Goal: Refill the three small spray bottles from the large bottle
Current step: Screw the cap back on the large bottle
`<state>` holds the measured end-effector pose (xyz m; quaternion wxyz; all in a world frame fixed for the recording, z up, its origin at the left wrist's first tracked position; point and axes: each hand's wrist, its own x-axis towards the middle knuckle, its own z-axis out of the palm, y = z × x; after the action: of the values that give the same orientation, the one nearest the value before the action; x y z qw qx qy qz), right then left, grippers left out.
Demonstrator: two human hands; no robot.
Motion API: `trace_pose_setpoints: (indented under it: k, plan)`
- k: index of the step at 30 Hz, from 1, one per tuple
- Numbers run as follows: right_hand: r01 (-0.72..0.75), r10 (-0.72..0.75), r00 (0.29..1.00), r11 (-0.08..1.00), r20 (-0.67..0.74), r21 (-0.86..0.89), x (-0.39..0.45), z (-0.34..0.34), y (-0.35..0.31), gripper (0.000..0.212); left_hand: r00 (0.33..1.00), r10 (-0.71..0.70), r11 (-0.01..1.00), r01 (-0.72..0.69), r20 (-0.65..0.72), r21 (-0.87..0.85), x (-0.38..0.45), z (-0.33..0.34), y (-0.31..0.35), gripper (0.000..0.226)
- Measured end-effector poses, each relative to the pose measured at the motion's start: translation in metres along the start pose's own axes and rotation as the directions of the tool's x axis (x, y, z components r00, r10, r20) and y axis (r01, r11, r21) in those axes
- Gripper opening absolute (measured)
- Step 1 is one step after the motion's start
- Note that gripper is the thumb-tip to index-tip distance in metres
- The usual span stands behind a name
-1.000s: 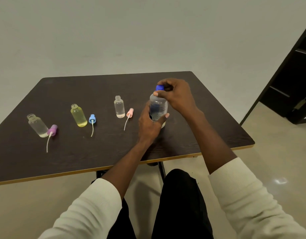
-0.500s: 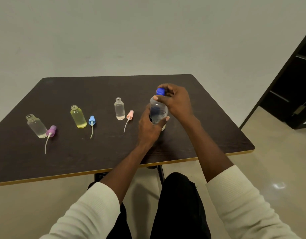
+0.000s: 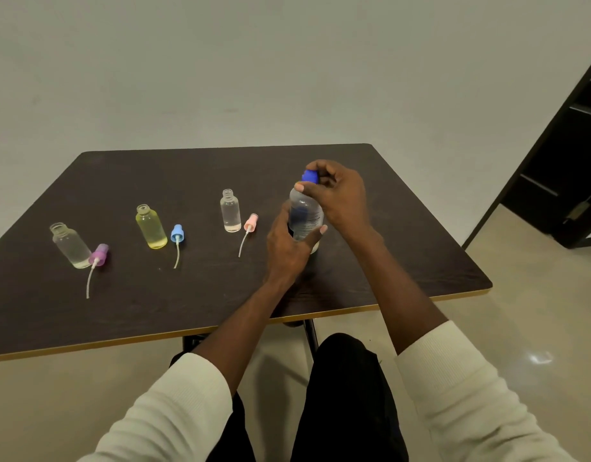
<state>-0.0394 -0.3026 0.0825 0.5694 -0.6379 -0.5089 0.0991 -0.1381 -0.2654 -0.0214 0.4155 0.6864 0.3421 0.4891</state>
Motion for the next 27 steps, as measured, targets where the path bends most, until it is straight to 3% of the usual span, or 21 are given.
trace_pose_setpoints:
  k: [3,6,9,11,16,19,22,27]
  plan:
    - [0.042,-0.038,0.996,0.998,0.081,-0.048,0.0,-0.001,-0.002,0.039,1.0,-0.004,1.0,0.004,0.009,-0.015,-0.001,0.0,0.001,0.065]
    - [-0.042,0.032,0.982,0.998,0.187,0.051,0.002,-0.009,-0.001,0.044,1.0,-0.005,1.0,0.005,0.011,-0.016,-0.001,0.001,0.0,0.066]
    - [-0.001,-0.002,0.99,1.0,0.143,0.019,0.004,-0.011,0.002,0.03,1.0,-0.006,1.0,0.006,0.002,-0.02,0.0,0.001,-0.001,0.068]
    - [-0.016,0.007,0.997,0.995,0.08,0.101,0.002,-0.011,0.003,0.025,1.0,-0.002,1.0,0.002,-0.008,-0.015,-0.001,0.001,-0.001,0.072]
    - [0.013,-0.014,1.0,0.989,0.008,0.148,0.0,-0.008,0.005,0.024,1.0,-0.001,1.0,0.001,-0.002,0.0,-0.003,0.0,0.002,0.063]
    - [0.062,-0.065,0.996,0.997,0.068,0.039,0.003,-0.007,0.003,0.031,1.0,-0.01,1.0,0.01,0.004,-0.004,-0.003,-0.001,0.005,0.067]
    - [0.001,-0.017,0.987,0.995,0.159,0.103,0.011,-0.014,0.001,0.016,1.0,-0.03,1.0,0.031,0.008,-0.005,-0.002,-0.002,0.006,0.071]
    - [-0.011,-0.008,0.982,0.995,0.188,0.096,0.014,-0.019,0.005,0.023,0.999,-0.047,0.999,0.047,0.015,-0.011,-0.002,-0.002,0.007,0.079]
